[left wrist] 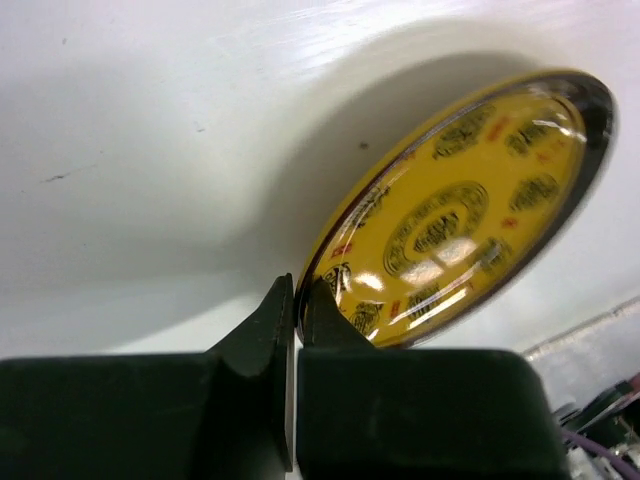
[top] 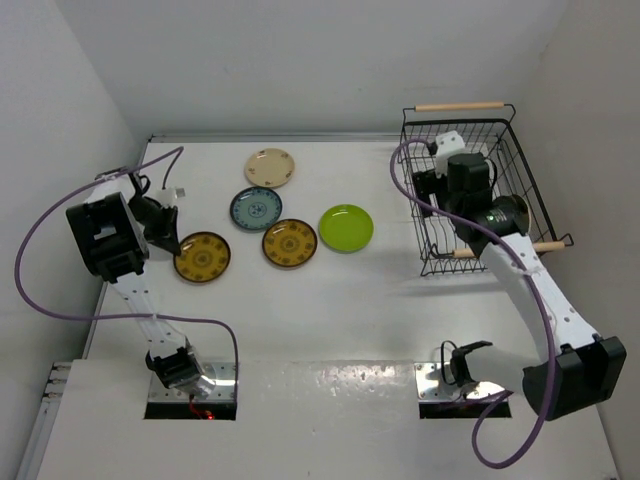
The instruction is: Load the plates into the dish rack
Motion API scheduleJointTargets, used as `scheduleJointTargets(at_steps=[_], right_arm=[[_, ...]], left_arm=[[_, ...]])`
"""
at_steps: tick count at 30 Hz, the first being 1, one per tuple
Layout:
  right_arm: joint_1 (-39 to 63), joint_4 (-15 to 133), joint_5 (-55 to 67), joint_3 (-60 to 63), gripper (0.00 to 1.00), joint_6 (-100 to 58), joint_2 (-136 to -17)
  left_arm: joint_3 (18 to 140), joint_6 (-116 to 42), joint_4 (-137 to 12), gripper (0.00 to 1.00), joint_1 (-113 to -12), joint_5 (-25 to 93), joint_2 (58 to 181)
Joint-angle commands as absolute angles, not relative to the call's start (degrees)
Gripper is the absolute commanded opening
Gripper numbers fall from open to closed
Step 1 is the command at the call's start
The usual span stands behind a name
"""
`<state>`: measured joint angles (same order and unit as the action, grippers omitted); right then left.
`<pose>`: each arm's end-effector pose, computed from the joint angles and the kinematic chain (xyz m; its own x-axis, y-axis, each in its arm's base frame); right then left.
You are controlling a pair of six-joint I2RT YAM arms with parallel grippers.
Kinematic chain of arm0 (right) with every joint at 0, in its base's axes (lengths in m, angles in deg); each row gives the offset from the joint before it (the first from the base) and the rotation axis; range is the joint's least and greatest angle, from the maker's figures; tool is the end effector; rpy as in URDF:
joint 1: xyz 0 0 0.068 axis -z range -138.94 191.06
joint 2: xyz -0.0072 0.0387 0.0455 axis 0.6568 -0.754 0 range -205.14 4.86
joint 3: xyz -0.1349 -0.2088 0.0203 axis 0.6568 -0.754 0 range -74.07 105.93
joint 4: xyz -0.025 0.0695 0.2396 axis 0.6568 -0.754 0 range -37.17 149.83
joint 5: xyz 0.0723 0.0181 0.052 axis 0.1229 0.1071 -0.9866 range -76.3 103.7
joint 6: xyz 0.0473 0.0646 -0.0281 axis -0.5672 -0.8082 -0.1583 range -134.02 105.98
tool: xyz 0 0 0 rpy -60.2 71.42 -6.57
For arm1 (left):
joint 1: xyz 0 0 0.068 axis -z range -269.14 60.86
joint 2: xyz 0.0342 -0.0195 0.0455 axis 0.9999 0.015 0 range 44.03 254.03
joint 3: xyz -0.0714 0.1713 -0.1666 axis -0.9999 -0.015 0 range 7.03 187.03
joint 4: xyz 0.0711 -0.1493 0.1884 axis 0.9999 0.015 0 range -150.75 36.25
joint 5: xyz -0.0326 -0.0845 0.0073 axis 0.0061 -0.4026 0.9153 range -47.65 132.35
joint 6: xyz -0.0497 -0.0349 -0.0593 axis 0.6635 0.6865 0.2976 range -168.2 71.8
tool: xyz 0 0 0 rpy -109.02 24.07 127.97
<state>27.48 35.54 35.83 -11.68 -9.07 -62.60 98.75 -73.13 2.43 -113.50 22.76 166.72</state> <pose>0.2892 0.0410 0.3039 -0.4836 -0.1990 -0.8524 0.0602 0.9639 -0.2592 0.3474 0.1300 0.1027 -0.9970 -0.0155 -0.0754 0.0106 0.9426 -0.3338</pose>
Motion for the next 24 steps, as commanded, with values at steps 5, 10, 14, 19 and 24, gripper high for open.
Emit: scheduleJointTargets(at_steps=[5,10,14,19,24], right_arm=[[18.0,35.5,22.5,-11.6,0.91,-11.8,-63.5],[10.7,40.0,15.7,-8.7,0.9,-17.5,-68.9],[3.5,43.9,12.0,-2.9,0.9,-18.8,-75.5],[0.5,48.4,5.7,6.7,0.94,-23.8,-85.3],[0.9,51.8,-1.1,12.1,0.94,-32.9,-91.9]], left_arm=[[105.9,-80.5,7.2,0.0,-112.3,14.9,159.0],[107.0,-83.1,9.9,0.0,-108.6,12.0,151.9],[111.0,-84.1,13.9,0.0,-105.6,8.9,149.1],[115.2,-82.2,13.9,0.0,-98.7,1.7,146.0],[115.7,-77.7,8.7,0.0,-92.7,-0.8,143.2]])
